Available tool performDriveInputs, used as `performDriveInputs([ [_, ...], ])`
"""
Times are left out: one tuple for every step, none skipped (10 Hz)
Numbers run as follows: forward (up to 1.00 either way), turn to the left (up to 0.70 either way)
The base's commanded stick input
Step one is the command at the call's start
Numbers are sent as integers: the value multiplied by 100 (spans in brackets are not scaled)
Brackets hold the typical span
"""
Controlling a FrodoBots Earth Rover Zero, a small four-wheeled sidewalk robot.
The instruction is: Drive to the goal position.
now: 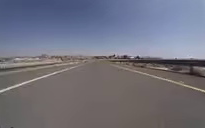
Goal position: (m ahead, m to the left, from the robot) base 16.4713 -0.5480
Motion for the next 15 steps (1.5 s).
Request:
performDriveInputs([
  [100, 0],
  [100, 0],
  [100, 0],
  [100, 0],
  [100, 0],
  [100, 0],
  [100, 0],
  [100, 0],
  [100, 0],
  [100, 27],
  [100, 27],
  [100, 0],
  [100, 0],
  [100, 0],
  [100, 0],
])
